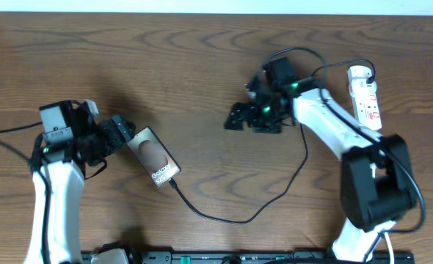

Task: Plug charger to phone and switch on socket
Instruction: 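Move the right gripper over the white power strip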

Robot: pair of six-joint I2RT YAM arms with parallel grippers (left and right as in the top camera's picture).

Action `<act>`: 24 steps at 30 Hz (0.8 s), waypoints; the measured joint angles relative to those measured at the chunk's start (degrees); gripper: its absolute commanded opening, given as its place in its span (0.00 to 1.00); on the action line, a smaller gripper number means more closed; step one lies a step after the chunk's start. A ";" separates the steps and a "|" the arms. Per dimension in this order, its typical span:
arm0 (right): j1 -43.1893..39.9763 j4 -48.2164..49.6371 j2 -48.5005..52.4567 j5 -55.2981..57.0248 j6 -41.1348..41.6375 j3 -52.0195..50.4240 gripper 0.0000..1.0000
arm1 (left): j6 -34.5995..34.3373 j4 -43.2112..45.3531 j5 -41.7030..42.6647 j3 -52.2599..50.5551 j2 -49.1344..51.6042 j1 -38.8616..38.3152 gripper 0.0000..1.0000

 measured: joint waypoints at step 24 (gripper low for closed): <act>-34.07 0.50 -22.32 40.37 -0.28 4.98 0.99 | 0.00 -0.26 -0.76 0.00 -6.43 0.00 0.89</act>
